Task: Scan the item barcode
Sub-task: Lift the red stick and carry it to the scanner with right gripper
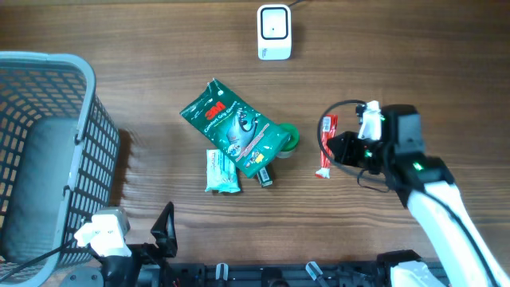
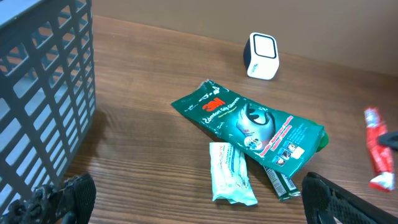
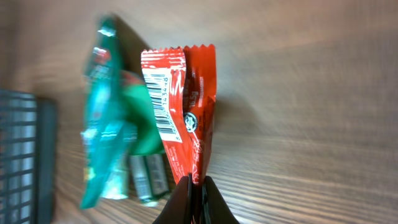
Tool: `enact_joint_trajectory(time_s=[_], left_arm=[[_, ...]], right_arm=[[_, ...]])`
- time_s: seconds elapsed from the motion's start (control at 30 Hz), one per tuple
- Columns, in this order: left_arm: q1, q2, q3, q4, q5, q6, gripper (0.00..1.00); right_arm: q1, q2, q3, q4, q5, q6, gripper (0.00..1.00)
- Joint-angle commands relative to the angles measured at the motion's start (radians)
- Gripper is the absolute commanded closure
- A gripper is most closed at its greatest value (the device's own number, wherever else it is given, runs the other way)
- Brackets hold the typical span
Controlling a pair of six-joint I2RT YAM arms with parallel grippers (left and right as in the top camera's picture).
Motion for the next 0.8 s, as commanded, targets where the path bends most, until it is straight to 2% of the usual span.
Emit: enact_joint_trajectory(time_s=[0.0, 0.17, 0.4, 0.57, 0.67, 0.77], left_arm=[[0.006, -0.004, -0.001, 0.002, 0.015, -0.005, 0.00], [0.006, -0.004, -0.001, 0.002, 0.015, -0.005, 0.00], [0.006, -0.004, -0.001, 0.002, 0.015, -0.006, 0.00], [0.006, -0.004, -0.001, 0.002, 0.015, -0.005, 0.00], [0.006, -0.004, -0.001, 0.002, 0.015, -0.005, 0.00], [0.006, -0.004, -0.001, 0.002, 0.015, -0.005, 0.00]], right_arm=[[0.007, -0.163, 0.002, -0.005, -0.050, -0.044, 0.96], [0.007, -0.380, 0.002, -0.074, -0.098, -0.015, 0.95], [0.007, -0.441, 0.002, -0.159, -0.144, 0.030, 0.95], [0.007, -0.441, 0.002, -0.139, -0.167, 0.008, 0.95], [0.007, -0.441, 0.003, -0.063, -0.160, 0.007, 0.95], [0.007, -0.424, 0.003, 0.035, -0.027, 0.032, 0.96]])
